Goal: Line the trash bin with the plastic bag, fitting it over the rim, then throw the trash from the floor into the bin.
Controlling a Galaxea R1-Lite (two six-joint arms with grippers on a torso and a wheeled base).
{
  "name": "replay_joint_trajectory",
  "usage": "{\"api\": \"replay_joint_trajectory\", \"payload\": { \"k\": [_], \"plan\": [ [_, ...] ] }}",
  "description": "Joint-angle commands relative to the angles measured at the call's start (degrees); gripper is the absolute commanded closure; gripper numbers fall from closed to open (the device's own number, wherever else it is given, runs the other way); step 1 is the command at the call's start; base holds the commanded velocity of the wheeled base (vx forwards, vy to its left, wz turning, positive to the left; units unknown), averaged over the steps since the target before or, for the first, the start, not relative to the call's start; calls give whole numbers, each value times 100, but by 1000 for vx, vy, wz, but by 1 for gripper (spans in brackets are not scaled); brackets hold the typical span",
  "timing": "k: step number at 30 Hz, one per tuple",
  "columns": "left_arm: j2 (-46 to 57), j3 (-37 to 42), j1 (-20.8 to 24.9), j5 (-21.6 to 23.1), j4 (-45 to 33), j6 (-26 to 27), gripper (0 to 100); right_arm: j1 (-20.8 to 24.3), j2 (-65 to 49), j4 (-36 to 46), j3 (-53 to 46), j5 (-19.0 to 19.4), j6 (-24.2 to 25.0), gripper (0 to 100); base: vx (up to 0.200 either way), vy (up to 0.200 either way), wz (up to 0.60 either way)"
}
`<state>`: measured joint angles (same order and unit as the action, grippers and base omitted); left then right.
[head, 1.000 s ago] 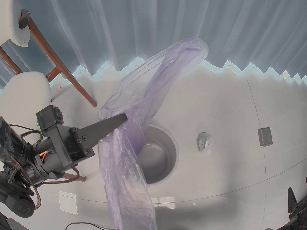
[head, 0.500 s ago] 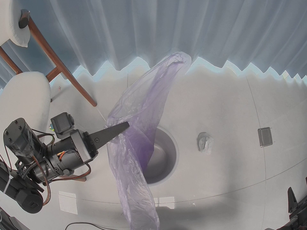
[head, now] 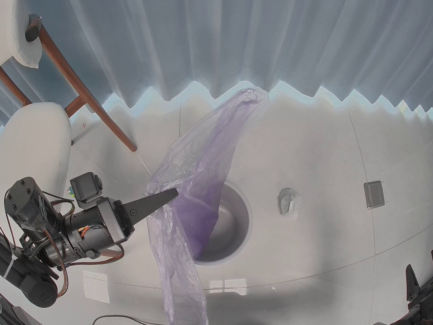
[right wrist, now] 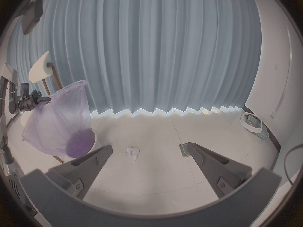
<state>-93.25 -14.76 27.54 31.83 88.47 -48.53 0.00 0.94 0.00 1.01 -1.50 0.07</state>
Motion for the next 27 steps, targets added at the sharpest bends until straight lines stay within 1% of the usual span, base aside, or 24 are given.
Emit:
{"api": "replay_joint_trajectory", "payload": {
  "k": [1,5,15,20,22,27],
  "plan": [
    [149,96,103,-1,4,10,100,0,-85,0,-101,1,1,0,200,0,0],
    [131,88,103,-1,4,19,100,0,-85,0,-101,1,1,0,200,0,0],
    [122,96,111,-10,4,19,100,0,-85,0,-101,1,1,0,0,0,0],
    [114,351,252,16,4,19,100,0,-85,0,-101,1,1,0,0,0,0],
    [70,527,384,16,-5,28,100,0,-85,0,-101,1,1,0,0,0,0],
    [-36,562,410,7,-5,28,100,0,-85,0,-101,1,1,0,0,0,0]
  ]
}}
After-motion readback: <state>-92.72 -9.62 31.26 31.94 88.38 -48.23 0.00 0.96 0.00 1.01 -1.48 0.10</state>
